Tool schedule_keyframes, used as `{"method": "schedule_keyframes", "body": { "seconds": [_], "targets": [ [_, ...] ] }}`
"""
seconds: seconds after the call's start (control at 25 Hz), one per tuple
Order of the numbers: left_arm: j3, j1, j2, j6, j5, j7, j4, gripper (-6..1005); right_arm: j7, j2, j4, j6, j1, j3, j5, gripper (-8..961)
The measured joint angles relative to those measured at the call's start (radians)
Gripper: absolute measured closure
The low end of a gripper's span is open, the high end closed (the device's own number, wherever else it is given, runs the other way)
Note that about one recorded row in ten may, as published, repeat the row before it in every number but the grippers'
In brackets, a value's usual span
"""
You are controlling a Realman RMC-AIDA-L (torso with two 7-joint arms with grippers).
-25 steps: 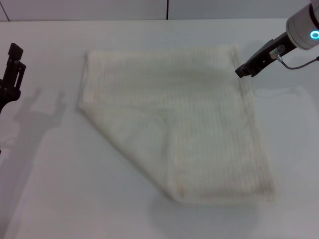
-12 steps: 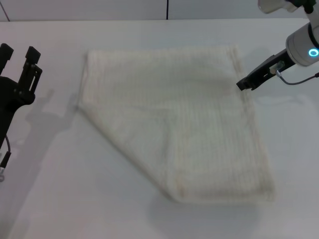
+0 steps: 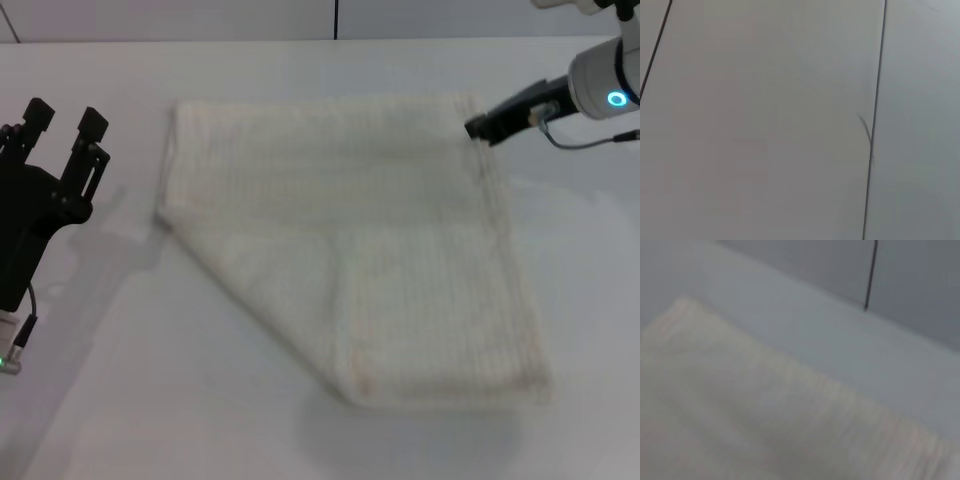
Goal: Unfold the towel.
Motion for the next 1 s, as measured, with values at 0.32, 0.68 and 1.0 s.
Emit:
{"method": "schedule_keyframes", "body": {
  "seconds": [0.32, 0.68, 1.0],
  "targets": [
    [0.022, 0.027, -0.003, -0.004, 0.001, 0.0, -0.012, 409, -0.38, 0.047, 0.09, 0.268, -0.058, -0.008, 0.418, 953],
    [0.029, 0.037, -0.001, -0.006, 0.001, 0.0, -0.011, 413, -0.848, 0.048, 0.249, 0.324, -0.039, -0.008, 0.882, 954],
    [0.03, 0.043, 0.001, -0.006, 0.001, 0.0, -0.012, 417, -0.909, 0.049, 0.284, 0.334, -0.025, -0.008, 0.935, 954]
  ]
}}
